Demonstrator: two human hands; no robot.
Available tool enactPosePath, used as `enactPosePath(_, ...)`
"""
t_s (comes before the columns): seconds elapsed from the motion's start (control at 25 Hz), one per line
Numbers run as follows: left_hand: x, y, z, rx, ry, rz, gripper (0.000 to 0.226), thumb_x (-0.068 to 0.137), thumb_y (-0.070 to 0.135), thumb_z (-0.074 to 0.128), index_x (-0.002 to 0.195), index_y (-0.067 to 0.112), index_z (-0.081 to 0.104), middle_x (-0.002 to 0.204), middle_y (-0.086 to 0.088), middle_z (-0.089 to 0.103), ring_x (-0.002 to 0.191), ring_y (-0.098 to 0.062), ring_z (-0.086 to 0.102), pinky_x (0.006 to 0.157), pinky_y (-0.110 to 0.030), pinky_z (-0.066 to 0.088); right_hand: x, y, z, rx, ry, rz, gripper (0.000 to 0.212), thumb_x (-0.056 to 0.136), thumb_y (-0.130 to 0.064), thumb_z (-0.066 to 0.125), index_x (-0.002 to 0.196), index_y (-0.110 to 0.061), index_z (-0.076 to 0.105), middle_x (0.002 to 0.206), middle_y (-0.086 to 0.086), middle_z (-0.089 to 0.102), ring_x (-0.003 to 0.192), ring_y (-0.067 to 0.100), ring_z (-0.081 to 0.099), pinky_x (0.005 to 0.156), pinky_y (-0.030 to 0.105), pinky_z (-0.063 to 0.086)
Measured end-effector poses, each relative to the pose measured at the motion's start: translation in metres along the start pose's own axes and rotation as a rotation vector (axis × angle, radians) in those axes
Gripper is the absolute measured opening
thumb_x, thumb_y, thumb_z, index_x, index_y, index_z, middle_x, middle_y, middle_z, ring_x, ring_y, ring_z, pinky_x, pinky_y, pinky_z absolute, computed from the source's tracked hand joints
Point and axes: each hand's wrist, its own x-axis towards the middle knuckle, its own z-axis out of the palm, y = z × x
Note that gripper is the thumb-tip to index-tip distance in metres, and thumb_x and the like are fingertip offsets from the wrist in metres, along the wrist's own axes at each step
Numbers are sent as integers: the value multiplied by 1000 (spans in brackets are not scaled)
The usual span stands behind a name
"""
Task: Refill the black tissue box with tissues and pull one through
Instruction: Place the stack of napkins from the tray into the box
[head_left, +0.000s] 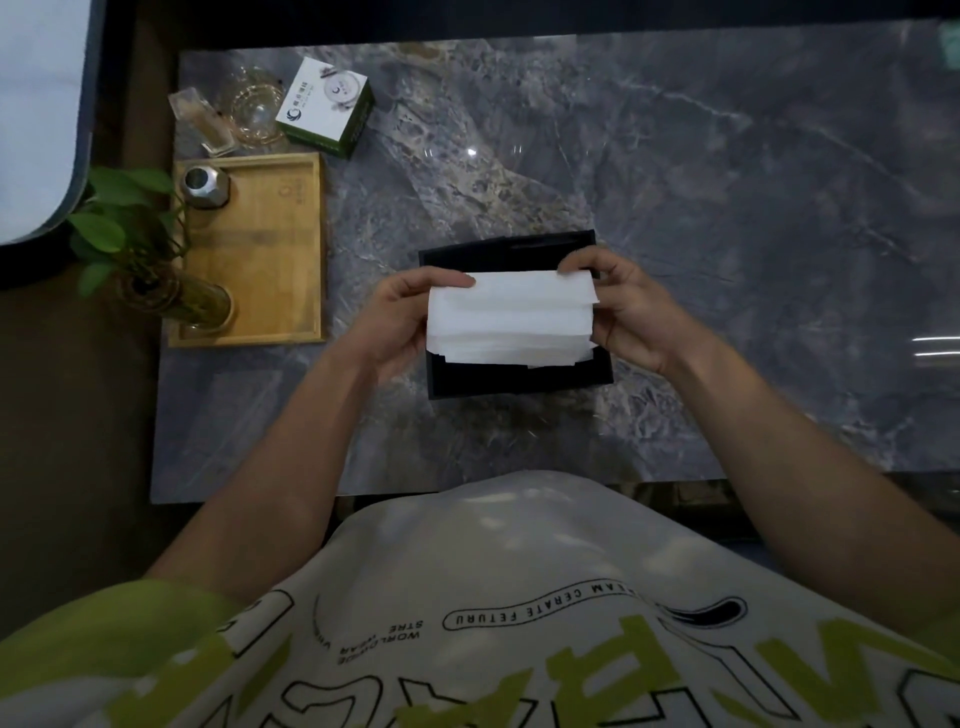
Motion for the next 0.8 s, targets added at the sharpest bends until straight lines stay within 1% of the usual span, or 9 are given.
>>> enactPosePath(0.08, -1, 1, 1, 11, 7, 15, 53, 95, -7, 42, 68, 20, 78, 89, 3, 76, 81, -13, 72, 62, -27, 60, -1, -1, 1, -2, -7, -3, 45, 87, 14, 47, 105, -24, 64, 89, 5, 64, 75, 16, 63, 63, 28, 54)
enactPosePath(0.12, -1, 1, 1, 18, 11, 22, 53, 96, -7, 43, 68, 20, 78, 89, 3, 76, 81, -13, 72, 63, -28, 61, -2, -2, 1, -12, -10, 4, 47, 89, 14, 45, 111, -24, 60, 92, 6, 63, 77, 16, 64, 64, 30, 55)
enactPosePath(0.2, -2, 0, 1, 27, 14, 34, 52, 95, -6, 43, 67, 20, 78, 88, 3, 76, 80, -14, 72, 63, -29, 60, -4, -1, 1, -35, -22, 29, 45, 90, 13, 46, 112, -25, 59, 94, 6, 62, 76, 15, 65, 61, 29, 56)
enactPosePath(0.36, -1, -6, 2, 46, 14, 40, 53, 95, -8, 43, 65, 19, 77, 87, 3, 76, 80, -14, 71, 65, -27, 58, -6, 2, -1, -69, -29, 24, 40, 90, 11, 47, 97, -24, 64, 96, 3, 59, 78, 13, 60, 60, 25, 54)
enactPosePath(0.48, -2, -10, 1, 125, -3, 101, 55, 94, -11, 42, 65, 20, 77, 88, 2, 76, 84, -15, 71, 68, -30, 58, -6, 3, 0, -52, 38, 5, 35, 90, 14, 46, 82, -15, 65, 85, -1, 66, 71, 12, 65, 56, 23, 55)
enactPosePath(0.6, 0, -11, 0, 147, 14, 134, 61, 90, -18, 34, 60, 19, 72, 82, -1, 73, 81, -19, 68, 61, -32, 54, -5, 1, -1, -49, 60, 20, 42, 91, 16, 43, 71, -13, 67, 82, 5, 70, 72, 17, 68, 55, 24, 56)
enactPosePath(0.64, 2, -11, -2, 121, 21, 114, 57, 87, -16, 33, 60, 19, 68, 81, -4, 68, 79, -21, 64, 58, -32, 48, -4, 1, -2, -72, 49, 24, 47, 90, 16, 43, 67, -15, 69, 82, 6, 71, 74, 19, 68, 56, 25, 56)
enactPosePath(0.72, 4, -8, -6, 17, -5, 20, 36, 80, -5, 34, 69, 18, 60, 83, -8, 57, 76, -23, 54, 56, -30, 40, -3, 2, -6, -162, 21, 29, 54, 89, 18, 41, 64, -18, 71, 81, 5, 70, 80, 22, 64, 60, 25, 53)
enactPosePath(0.8, 2, -4, -8, -23, -39, -97, 23, 84, 11, 40, 88, 18, 61, 89, -9, 57, 76, -22, 56, 56, -30, 47, -3, 1, -8, -254, -18, 43, 56, 87, 20, 39, 63, -19, 72, 78, 2, 67, 79, 20, 62, 59, 23, 51)
